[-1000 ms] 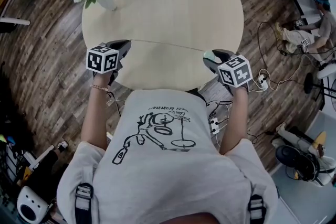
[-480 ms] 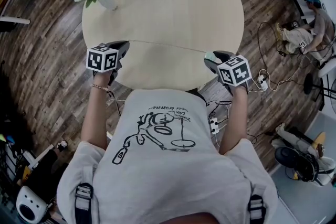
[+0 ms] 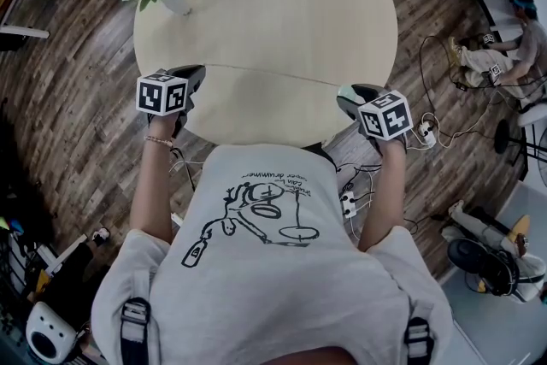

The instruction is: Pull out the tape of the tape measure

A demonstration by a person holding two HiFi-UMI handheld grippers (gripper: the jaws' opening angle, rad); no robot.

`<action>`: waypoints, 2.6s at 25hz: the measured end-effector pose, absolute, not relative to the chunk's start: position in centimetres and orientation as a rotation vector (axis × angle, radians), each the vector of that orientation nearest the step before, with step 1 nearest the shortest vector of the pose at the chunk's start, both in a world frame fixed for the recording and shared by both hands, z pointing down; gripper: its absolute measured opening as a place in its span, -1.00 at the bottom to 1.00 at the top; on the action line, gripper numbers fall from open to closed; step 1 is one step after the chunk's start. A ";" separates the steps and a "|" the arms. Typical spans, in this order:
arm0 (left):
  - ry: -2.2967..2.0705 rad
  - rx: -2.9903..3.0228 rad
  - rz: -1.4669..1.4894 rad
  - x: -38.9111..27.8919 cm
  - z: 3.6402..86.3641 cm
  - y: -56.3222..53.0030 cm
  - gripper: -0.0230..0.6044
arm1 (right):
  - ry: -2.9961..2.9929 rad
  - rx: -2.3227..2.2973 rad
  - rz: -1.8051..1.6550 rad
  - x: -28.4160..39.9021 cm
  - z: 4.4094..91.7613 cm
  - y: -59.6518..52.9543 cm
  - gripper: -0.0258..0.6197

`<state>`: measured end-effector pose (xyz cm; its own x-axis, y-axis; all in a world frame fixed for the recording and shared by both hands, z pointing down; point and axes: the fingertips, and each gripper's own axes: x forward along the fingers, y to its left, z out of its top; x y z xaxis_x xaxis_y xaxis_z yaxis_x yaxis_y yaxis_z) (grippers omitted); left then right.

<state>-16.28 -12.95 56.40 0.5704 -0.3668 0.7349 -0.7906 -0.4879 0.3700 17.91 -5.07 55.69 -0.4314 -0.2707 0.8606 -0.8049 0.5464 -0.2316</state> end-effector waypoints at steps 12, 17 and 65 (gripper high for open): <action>-0.949 2.073 0.756 -17.2 56.4 -13.5 -0.86 | -1.957 0.892 0.848 18.7 55.7 -5.0 -0.23; -0.960 2.060 0.759 -17.6 56.7 -13.5 -0.86 | -1.942 0.901 0.848 19.1 56.0 -4.9 -0.23; -0.900 1.879 0.932 -16.7 73.2 -10.9 -0.85 | -1.766 0.963 0.678 19.8 72.7 -7.3 -0.23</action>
<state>-16.66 -10.86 73.23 0.4673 -0.2277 0.8543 -0.8459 -0.3961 0.3571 19.76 -7.29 72.67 -0.2105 -0.3031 0.9294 -0.8473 0.5308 -0.0188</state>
